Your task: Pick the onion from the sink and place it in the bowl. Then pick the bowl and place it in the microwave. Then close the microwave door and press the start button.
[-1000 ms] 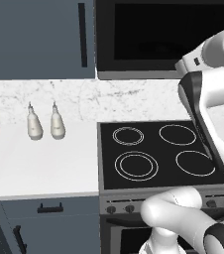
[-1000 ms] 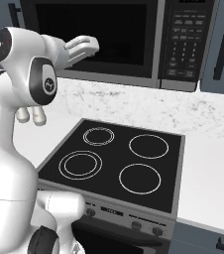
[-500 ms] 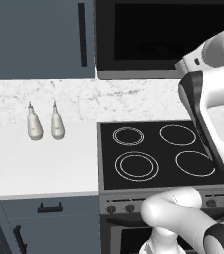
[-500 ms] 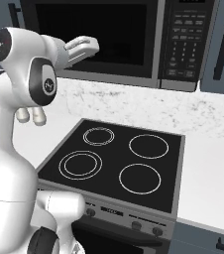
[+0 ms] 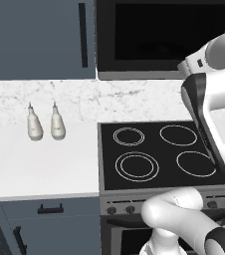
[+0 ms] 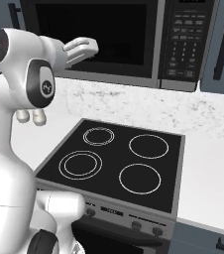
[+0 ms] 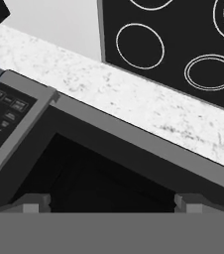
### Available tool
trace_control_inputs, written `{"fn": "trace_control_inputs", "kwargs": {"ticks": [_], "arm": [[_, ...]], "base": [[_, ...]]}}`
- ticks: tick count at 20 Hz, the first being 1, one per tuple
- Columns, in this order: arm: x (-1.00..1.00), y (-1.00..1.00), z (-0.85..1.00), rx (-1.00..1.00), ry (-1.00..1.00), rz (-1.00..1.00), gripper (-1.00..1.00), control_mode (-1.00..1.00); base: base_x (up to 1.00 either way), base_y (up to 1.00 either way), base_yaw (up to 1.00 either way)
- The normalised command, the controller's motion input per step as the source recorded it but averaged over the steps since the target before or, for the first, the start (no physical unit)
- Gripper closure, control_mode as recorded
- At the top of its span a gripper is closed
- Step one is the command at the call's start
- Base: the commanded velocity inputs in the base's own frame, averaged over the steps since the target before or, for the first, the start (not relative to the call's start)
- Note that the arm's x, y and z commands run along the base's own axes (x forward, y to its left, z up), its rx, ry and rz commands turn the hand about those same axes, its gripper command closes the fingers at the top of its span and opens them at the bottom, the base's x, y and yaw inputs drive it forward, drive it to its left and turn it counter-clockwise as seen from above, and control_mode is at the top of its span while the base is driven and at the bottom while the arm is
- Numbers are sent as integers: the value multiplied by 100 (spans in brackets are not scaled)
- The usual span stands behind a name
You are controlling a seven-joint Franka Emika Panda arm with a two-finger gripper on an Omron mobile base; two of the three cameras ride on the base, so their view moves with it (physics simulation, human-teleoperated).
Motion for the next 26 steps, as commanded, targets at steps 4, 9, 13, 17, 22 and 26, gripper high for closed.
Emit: {"fn": "trace_control_inputs", "kwargs": {"ticks": [4, 9, 13, 17, 22, 26], "arm": [[-36, -6, 0, 5, -2, -3, -100, -100], [-40, -52, 0, 3, -7, -1, -100, -100], [-26, -36, 0, -1, -4, -3, -100, -100], [-26, -13, 0, -8, -4, -5, -100, -100], [-8, 0, -20, -19, 0, 0, -100, -100], [-2, -15, -3, -22, 8, 0, -100, -100]], "base": [[0, 0, 0], [0, 0, 0], [0, 0, 0], [0, 0, 0], [0, 0, 0], [0, 0, 0]]}}
